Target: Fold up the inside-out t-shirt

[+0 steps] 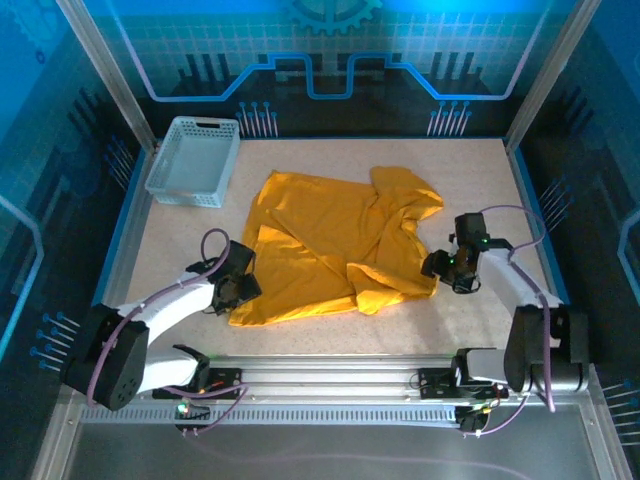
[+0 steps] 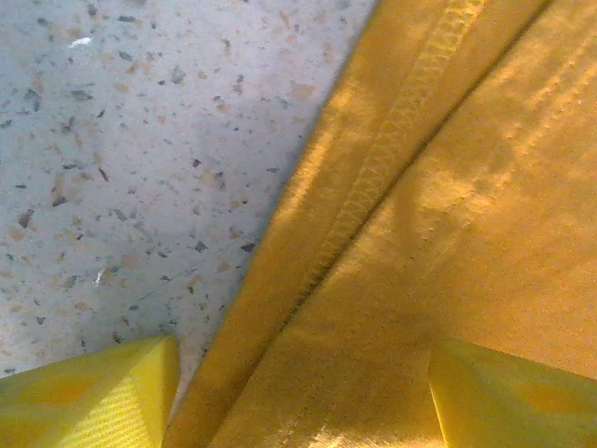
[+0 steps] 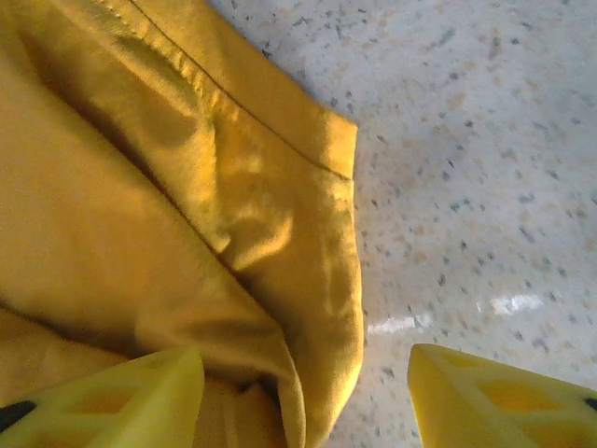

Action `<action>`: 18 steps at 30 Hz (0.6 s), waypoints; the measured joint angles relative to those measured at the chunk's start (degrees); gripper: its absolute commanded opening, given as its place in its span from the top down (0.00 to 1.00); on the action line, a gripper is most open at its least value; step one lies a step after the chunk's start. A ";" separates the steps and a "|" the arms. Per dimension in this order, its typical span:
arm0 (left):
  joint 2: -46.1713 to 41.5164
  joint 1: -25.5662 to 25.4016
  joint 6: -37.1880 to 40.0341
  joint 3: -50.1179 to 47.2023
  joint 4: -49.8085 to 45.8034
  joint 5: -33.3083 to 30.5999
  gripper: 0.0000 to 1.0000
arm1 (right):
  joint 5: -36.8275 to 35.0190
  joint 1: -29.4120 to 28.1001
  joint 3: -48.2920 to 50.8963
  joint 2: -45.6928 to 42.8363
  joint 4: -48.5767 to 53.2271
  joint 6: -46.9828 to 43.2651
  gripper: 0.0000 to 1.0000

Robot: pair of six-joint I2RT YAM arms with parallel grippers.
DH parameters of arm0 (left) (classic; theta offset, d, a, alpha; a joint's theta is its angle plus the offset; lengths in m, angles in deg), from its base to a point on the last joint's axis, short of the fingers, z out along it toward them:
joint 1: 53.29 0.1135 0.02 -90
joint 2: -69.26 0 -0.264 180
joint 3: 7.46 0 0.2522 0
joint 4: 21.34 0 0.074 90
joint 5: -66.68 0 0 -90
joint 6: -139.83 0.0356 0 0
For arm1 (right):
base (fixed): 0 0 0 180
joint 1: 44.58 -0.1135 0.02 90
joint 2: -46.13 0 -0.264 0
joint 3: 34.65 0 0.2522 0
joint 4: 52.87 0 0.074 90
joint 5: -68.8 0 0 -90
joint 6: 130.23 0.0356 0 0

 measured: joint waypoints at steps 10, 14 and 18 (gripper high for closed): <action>0.85 2.69 -2.62 -0.24 -0.83 0.02 0.57 | -1.07 1.81 -2.14 11.21 -4.13 1.31 0.77; 0.94 3.37 -3.54 -0.33 -1.73 -0.26 0.73 | -1.68 2.93 -2.69 11.72 -3.17 1.57 0.97; 1.20 3.72 -4.46 -0.11 -2.62 -0.85 0.85 | -1.25 3.98 -3.61 11.69 -5.01 1.53 1.00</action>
